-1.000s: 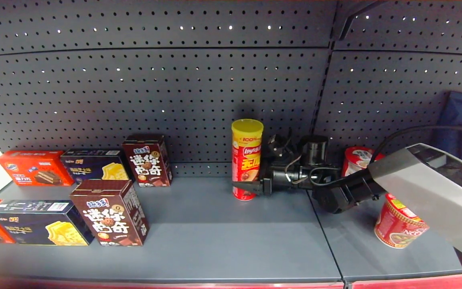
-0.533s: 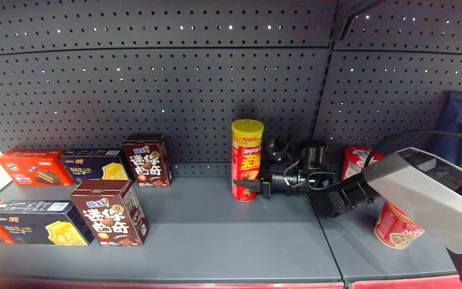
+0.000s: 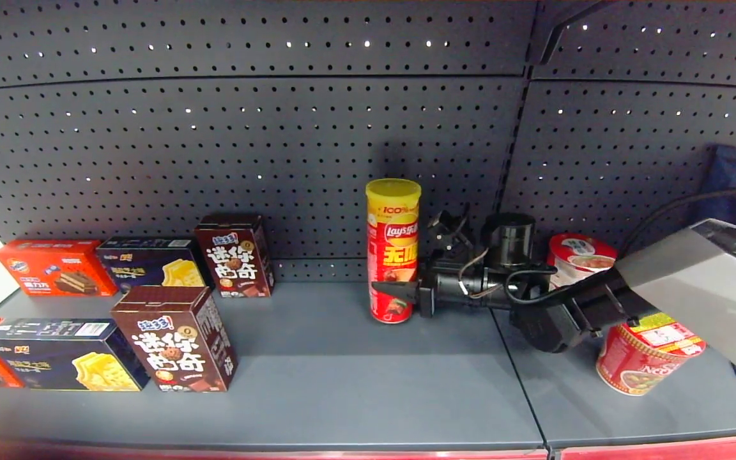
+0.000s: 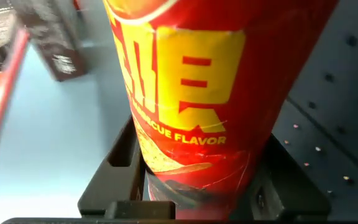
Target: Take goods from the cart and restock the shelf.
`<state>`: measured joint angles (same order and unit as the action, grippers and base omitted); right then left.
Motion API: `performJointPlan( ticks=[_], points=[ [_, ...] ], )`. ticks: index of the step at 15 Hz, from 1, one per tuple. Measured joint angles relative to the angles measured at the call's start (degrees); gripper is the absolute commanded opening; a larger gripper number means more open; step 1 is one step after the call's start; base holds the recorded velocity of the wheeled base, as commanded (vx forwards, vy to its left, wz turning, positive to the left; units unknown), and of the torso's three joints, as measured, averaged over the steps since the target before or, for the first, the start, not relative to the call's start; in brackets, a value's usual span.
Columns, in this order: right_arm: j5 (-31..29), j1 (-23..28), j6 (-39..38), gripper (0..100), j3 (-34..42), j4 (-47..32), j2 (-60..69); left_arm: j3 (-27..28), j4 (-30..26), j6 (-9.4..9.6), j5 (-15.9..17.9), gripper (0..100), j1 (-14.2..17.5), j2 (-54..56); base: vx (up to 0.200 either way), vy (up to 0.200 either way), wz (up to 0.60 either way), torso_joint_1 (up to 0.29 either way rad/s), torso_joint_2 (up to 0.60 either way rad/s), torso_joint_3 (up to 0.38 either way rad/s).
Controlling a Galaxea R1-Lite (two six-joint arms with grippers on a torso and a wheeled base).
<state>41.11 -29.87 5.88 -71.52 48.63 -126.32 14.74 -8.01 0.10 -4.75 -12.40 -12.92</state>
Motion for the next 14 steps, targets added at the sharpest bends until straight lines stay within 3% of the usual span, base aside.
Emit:
performJointPlan(
  ticks=[4, 8, 10, 14],
  points=[
    [-9.3, -4.3, 0.0, 0, 8.9, -2.5, 9.0, 0.4, 0.1, 0.11, -0.4, 0, 0.1, 0.8, 0.0, 0.0, 0.0, 0.0, 0.0, 0.0],
    [-29.0, -11.7, -3.0, 0, 17.2, -8.7, 19.0, 2.7, 0.1, 0.15, -1.4, 0, 0.6, 1.0, 0.0, 0.0, 0.0, 0.0, 0.0, 0.0],
    [-31.2, -13.4, -4.9, 0, 20.9, -6.2, 22.2, 2.9, 0.1, 0.17, -2.4, 0, 0.9, 1.0, 0.0, 0.0, 0.0, 0.0, 0.0, 0.0],
    [-31.5, -13.5, -5.0, 0, 29.2, 7.4, 23.6, 3.4, 0.1, 0.22, -3.0, 0, 2.7, 0.9, 0.0, 0.0, 0.0, 0.0, 0.0, 0.0]
  ],
)
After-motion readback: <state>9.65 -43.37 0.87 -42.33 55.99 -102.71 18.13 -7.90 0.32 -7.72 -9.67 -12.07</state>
